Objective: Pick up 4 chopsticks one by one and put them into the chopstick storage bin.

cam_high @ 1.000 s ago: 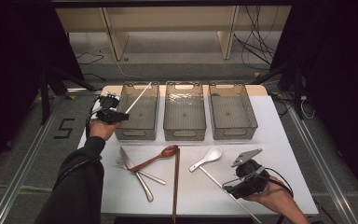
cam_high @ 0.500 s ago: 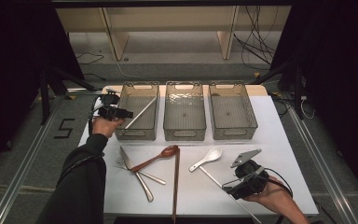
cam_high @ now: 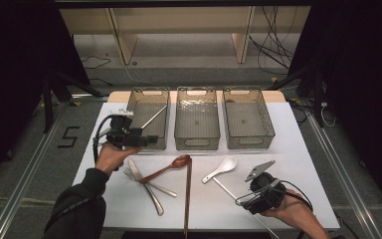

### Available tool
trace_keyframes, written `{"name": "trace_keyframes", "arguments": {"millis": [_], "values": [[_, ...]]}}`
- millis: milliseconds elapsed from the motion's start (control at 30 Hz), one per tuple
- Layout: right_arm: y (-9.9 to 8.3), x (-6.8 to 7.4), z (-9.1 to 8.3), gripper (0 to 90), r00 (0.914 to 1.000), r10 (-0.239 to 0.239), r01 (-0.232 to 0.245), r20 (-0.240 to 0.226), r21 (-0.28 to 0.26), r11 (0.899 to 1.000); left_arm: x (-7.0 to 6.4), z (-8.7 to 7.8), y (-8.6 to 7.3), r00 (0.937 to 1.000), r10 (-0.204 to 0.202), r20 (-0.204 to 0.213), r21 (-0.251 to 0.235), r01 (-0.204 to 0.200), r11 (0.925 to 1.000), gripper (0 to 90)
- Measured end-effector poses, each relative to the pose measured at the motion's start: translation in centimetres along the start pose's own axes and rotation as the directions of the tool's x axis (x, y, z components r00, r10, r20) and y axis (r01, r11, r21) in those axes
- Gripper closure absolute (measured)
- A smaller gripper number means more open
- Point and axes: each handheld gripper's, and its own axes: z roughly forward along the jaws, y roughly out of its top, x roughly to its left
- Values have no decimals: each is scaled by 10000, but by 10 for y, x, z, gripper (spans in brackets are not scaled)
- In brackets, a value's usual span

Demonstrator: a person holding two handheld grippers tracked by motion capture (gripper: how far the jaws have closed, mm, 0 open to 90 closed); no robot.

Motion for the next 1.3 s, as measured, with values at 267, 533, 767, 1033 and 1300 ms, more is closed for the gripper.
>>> {"name": "trace_keyframes", "arguments": {"millis": [267, 533, 767, 1033, 1300], "values": [[2, 5, 6, 464, 9994, -247, 258, -222, 528, 9983, -35, -11, -21, 9931, 1171, -108, -242, -1174, 9928, 145], [5, 8, 17, 575, 9981, -572, 597, -228, 1312, 9896, -58, -10, -37, 9879, 1548, 47, -41, -1548, 9879, 115], [6, 11, 22, 647, 9963, -818, 848, -246, 1677, 9822, -64, -15, -43, 9859, 1671, 62, -152, -1670, 9858, 113], [6, 11, 27, 713, 9905, -1327, 1373, -361, 2005, 9700, -73, -25, -48, 9864, 1620, 280, -659, -1599, 9849, 108], [9, 13, 29, 767, 9841, -1755, 1775, -289, 2241, 9583, -77, -27, -52, 9863, 1555, 548, -528, -1526, 9869, 108]]}}
